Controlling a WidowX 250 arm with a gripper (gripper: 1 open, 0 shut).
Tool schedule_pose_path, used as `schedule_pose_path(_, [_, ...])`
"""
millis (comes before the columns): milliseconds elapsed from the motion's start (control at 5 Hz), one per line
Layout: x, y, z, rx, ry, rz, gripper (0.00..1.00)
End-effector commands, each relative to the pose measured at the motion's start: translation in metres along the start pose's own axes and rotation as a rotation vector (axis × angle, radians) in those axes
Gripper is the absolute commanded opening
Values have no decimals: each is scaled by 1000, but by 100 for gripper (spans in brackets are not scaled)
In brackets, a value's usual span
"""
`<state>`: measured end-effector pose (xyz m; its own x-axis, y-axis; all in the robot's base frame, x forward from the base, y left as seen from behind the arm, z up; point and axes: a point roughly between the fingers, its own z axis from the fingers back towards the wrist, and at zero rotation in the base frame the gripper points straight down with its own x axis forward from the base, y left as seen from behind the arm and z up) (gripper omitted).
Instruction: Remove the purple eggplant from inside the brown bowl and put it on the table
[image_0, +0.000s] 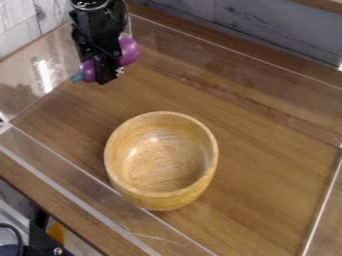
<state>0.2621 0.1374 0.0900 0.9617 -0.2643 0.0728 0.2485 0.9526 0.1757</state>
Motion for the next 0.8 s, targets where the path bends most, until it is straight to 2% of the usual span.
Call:
schedule_pose_path(0, [6,12,11,37,-41,14,0])
schedule_pose_path(600, [6,13,11,31,-52,15,0])
